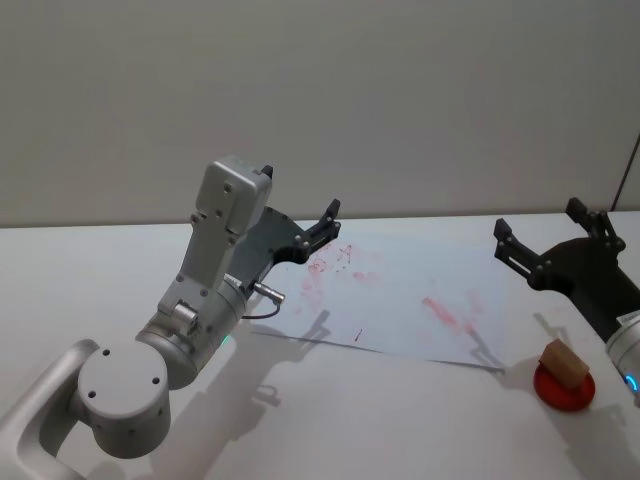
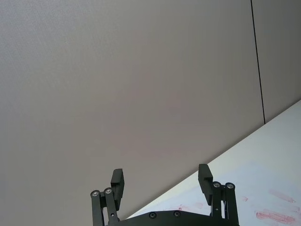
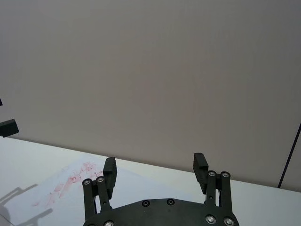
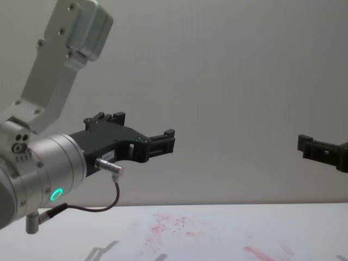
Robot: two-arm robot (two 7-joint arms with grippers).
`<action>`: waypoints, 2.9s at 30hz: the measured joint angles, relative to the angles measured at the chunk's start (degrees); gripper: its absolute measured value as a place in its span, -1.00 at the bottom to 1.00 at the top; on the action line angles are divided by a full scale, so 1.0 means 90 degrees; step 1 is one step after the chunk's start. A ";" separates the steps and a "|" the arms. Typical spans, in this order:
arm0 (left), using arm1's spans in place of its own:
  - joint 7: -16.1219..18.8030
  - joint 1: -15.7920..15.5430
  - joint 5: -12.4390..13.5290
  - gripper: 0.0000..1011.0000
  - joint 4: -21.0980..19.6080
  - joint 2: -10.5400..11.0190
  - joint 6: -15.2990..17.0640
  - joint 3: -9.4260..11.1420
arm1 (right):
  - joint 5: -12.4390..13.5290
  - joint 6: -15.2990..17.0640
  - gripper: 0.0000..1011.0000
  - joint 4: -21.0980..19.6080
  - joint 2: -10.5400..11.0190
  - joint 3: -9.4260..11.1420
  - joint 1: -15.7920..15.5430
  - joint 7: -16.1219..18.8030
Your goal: Use the one hand to pick up the stamp and affix it onto the A4 paper.
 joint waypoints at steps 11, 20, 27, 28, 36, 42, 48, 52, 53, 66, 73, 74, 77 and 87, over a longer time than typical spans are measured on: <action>0.0000 0.0000 0.0000 0.98 0.0000 0.0000 0.0000 0.0000 | 0.0000 0.0000 0.98 0.0000 0.0000 0.0000 0.0000 0.0000; 0.0000 0.0000 0.0000 0.98 0.0000 0.0000 0.0000 0.0000 | 0.0000 0.0000 0.98 0.0000 0.0000 0.0000 0.0000 0.0000; 0.0000 0.0000 0.0000 0.98 0.0000 0.0000 0.0000 0.0000 | 0.0002 0.0007 0.98 -0.0003 0.0007 0.0005 -0.0011 0.0000; 0.0000 0.0000 0.0000 0.98 0.0000 0.0000 0.0000 0.0000 | 0.0010 0.0016 0.98 -0.0032 0.0022 0.0011 -0.0037 -0.0004; 0.0000 0.0000 0.0000 0.98 0.0000 0.0000 0.0000 0.0000 | 0.0141 0.0175 0.98 -0.0348 0.0238 0.0100 -0.0352 -0.0120; 0.0000 0.0000 0.0000 0.98 0.0000 0.0000 0.0000 0.0000 | 0.0323 0.0374 0.98 -0.0672 0.0567 0.0247 -0.0815 -0.0292; 0.0000 0.0000 0.0000 0.98 0.0000 0.0000 0.0000 0.0000 | 0.0483 0.0581 0.98 -0.0950 0.0905 0.0427 -0.1275 -0.0543; 0.0000 0.0000 0.0000 0.98 0.0000 0.0000 0.0000 0.0000 | 0.0567 0.0748 0.98 -0.1070 0.1059 0.0519 -0.1494 -0.0650; 0.0000 0.0000 0.0000 0.98 0.0000 0.0000 0.0000 0.0000 | 0.0583 0.0792 0.98 -0.1091 0.1085 0.0533 -0.1530 -0.0666; 0.0000 0.0000 0.0000 0.98 0.0000 0.0000 0.0000 0.0000 | 0.0670 0.1585 0.98 -0.1215 0.1319 0.0616 -0.1737 -0.0521; 0.0000 0.0000 0.0000 0.98 0.0000 0.0000 0.0000 0.0000 | 0.0542 0.2073 0.98 -0.1147 0.1339 0.0582 -0.1642 -0.0338; 0.0000 0.0000 0.0000 0.98 0.0000 0.0000 0.0000 0.0000 | 0.0525 0.2113 0.98 -0.1134 0.1337 0.0577 -0.1628 -0.0323; 0.0000 0.0000 0.0000 0.98 0.0000 0.0000 0.0000 0.0000 | 0.0450 0.2264 0.98 -0.1066 0.1318 0.0555 -0.1557 -0.0260; 0.0000 0.0000 0.0000 0.98 0.0000 0.0000 0.0000 0.0000 | 0.0194 0.2583 0.98 -0.0807 0.1192 0.0461 -0.1260 -0.0037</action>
